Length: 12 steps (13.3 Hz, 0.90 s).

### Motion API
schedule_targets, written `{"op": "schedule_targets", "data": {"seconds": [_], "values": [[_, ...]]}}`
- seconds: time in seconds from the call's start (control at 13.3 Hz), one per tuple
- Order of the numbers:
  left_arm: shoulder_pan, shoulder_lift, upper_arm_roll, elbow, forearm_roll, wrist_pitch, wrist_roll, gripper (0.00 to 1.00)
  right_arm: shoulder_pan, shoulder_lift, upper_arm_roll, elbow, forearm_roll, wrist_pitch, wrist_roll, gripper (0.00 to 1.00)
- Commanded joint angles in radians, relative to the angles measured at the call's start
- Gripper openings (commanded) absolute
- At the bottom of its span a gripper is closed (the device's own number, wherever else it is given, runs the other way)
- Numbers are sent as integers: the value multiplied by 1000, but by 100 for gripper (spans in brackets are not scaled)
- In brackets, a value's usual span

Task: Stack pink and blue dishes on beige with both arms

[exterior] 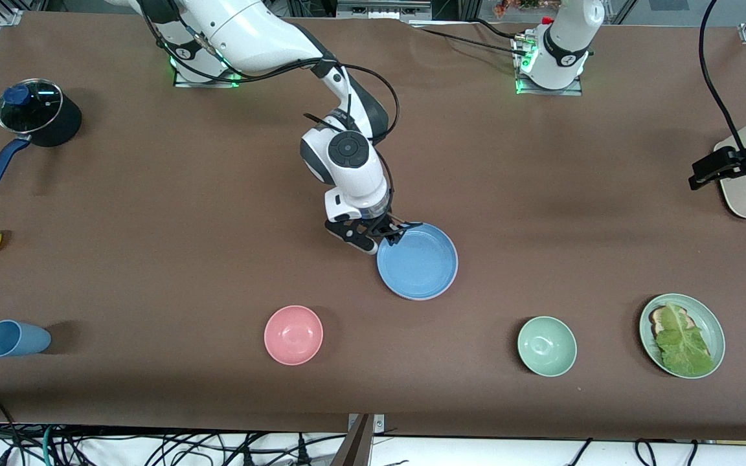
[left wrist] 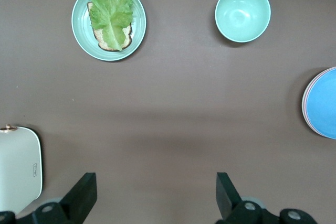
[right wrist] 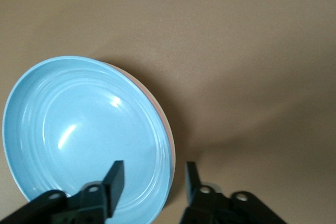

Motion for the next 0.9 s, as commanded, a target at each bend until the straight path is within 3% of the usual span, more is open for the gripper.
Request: {"op": "schedule_targets", "data": {"seconds": [0.0, 0.23, 0.6, 0.68, 0.75, 0.83], "values": [[5, 0, -3, 0, -11, 9, 14, 100, -2, 1, -9, 29, -19, -20, 9, 79], [5, 2, -3, 0, -11, 9, 14, 100, -1, -39, -66, 56, -19, -169, -82, 82], [5, 2, -3, 0, -22, 20, 14, 100, -53, -172, -173, 55, -7, -458, -519, 85], [5, 3, -2, 0, -25, 21, 14, 100, -74, -191, -201, 55, -5, -505, -614, 87], [6, 3, -1, 0, -25, 23, 14, 100, -92, -221, -217, 49, -4, -539, -720, 99], [6, 3, -1, 0, -25, 23, 14, 100, -108, -256, -239, 44, -2, -594, -803, 100]]}}
